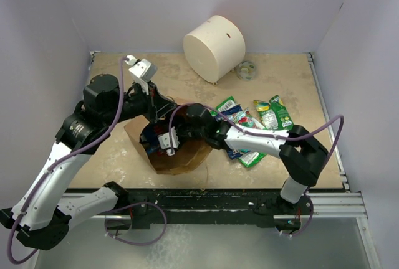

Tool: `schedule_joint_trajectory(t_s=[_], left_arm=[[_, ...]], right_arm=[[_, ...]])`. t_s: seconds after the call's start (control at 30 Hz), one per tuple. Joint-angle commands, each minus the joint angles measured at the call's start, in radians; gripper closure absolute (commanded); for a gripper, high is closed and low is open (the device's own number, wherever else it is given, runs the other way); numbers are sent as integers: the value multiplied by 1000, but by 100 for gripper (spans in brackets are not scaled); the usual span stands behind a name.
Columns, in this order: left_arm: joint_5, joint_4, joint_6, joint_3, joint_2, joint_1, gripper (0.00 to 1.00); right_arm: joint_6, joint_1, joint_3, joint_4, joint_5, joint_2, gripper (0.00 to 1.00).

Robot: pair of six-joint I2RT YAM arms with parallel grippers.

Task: Take the snacks out of the paper bag
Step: Take out the snack from the paper bag.

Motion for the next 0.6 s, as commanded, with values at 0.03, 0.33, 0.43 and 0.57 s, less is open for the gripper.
schedule_joint_trajectory(t_s=[0.03,0.33,0.43,0.57], left_arm=[[19,133,-78,5,-44,-3,100],[22,174,-116,-26,-68,-3,100],[11,170,-109,-27,-72,-3,100],[13,158,-91,-15,-69,-2,100]], right_arm=[[138,0,-93,260,90,-33,42],[183,7,-145,649,283,38,42],[124,7,-94,595,231,70,42],[39,10,-27,547,208,130,40]])
